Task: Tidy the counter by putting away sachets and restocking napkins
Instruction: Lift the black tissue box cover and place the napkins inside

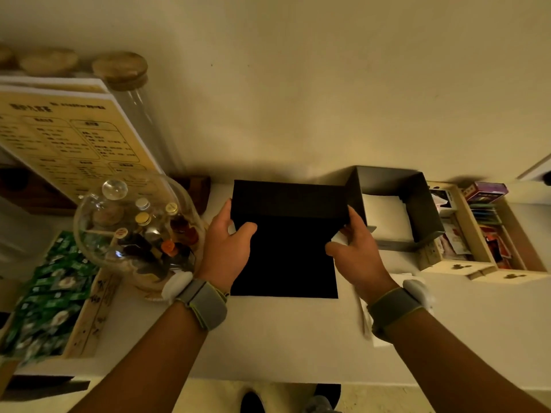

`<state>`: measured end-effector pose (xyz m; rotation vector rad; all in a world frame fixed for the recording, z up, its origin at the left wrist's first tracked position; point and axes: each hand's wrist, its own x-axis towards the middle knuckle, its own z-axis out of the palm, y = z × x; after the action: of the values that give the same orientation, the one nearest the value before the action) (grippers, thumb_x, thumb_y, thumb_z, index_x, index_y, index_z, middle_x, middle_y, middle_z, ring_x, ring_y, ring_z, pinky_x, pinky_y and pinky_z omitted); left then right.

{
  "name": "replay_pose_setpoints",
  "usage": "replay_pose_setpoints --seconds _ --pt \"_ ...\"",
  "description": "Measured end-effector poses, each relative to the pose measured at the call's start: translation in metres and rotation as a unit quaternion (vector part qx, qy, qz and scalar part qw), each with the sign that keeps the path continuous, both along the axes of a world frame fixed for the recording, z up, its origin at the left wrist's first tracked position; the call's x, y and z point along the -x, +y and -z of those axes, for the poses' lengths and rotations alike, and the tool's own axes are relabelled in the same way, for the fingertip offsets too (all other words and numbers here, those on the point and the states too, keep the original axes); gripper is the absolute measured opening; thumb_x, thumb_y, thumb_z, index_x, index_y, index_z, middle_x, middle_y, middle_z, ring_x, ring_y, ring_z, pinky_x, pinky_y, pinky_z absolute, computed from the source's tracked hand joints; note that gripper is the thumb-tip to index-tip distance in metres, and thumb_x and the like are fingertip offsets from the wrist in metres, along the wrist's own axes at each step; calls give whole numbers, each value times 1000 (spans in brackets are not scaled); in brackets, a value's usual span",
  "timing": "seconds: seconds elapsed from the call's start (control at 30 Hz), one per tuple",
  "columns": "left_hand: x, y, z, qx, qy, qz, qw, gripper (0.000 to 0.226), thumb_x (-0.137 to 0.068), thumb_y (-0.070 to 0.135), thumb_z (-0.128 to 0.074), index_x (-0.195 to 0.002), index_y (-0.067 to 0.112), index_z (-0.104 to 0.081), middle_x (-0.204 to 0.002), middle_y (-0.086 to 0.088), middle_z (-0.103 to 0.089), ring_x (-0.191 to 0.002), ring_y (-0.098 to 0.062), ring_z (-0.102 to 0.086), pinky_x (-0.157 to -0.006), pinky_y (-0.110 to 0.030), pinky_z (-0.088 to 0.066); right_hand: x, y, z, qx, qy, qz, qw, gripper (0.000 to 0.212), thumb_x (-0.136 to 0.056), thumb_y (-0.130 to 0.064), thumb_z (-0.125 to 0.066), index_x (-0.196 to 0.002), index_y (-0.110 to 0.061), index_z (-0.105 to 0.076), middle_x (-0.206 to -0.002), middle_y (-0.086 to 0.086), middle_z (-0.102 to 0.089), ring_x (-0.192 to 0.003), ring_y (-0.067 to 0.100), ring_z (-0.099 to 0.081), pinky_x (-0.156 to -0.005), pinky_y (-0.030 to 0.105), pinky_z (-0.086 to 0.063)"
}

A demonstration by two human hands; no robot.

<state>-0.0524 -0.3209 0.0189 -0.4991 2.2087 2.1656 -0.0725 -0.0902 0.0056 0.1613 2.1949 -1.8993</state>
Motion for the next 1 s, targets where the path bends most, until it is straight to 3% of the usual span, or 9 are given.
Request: replay_pose_setpoints --seconds 0.1,0.17,0.27,0.4,0.5,0.57,0.67,0.8,1.0 --pt "4 -2 4 14 -7 -5 1000 61 -81 30 -60 -139 34 -42 -137 4 -55 -123 -14 -53 -105 -43 -43 4 4 0 -24 -10 -21 999 82 -83 4 -60 -146 -33 -22 -147 -4 -38 -130 19 -40 -89 28 -46" --pt "2 -4 11 28 -20 -33 999 68 -83 34 -64 -144 31 -34 -144 3 -47 -129 -11 -45 -105 -35 -38 1 14 1 -50 -15 -31 998 81 -84 4 -58 -146 -31 -20 -149 -6 -34 -132 16 -34 -98 33 -36" --pt "-17 -4 25 58 -35 -46 997 66 -84 39 -65 -143 37 -33 -147 7 -40 -128 -8 -41 -97 -29 -37 -16 41 1 -104 -20 -43 993 72 -85 5 -55 -142 -32 -31 -137 -11 -41 -121 9 -40 -97 29 -35" --pt "-50 21 44 45 -30 -33 998 53 -87 32 -64 -135 36 -44 -138 12 -48 -107 14 -50 -84 -11 -41 -54 96 9 -203 -21 -17 979 53 -85 3 -60 -112 -41 -53 -113 -15 -58 -106 6 -56 -87 20 -42" --pt "-71 48 50 58 -44 4 997 46 -87 25 -64 -128 38 -50 -126 14 -56 -109 9 -53 -91 -19 -42 -76 133 17 -292 -20 40 956 44 -82 -7 -67 -106 -42 -57 -107 -11 -61 -91 6 -58 -73 15 -43" --pt "-74 75 55 64 -68 43 995 42 -86 21 -65 -120 40 -51 -118 16 -58 -109 4 -55 -89 -16 -42 -76 159 24 -346 -59 66 934 37 -82 -20 -69 -116 -30 -59 -112 0 -62 -87 12 -57 -75 24 -47" --pt "-72 112 55 77 -100 91 988 41 -86 20 -67 -123 29 -53 -112 14 -58 -107 -4 -56 -81 -7 -39 -70 177 36 -389 -119 64 911 52 -79 -36 -71 -125 -19 -54 -117 7 -60 -91 16 -53 -87 42 -47" --pt "-58 157 54 99 -140 131 977 57 -83 29 -69 -135 24 -46 -113 13 -55 -101 0 -55 -76 -8 -40 -63 179 43 -391 -114 23 913 65 -70 -45 -77 -124 -20 -52 -117 2 -56 -94 13 -49 -91 41 -45" --pt "-41 198 54 35 -181 148 972 94 -74 32 -78 -147 32 -20 -116 20 -50 -101 3 -54 -84 -21 -46 -44 160 49 -392 -75 -5 917 64 -68 -44 -79 -122 -22 -53 -115 -2 -55 -99 13 -46 -93 39 -44"
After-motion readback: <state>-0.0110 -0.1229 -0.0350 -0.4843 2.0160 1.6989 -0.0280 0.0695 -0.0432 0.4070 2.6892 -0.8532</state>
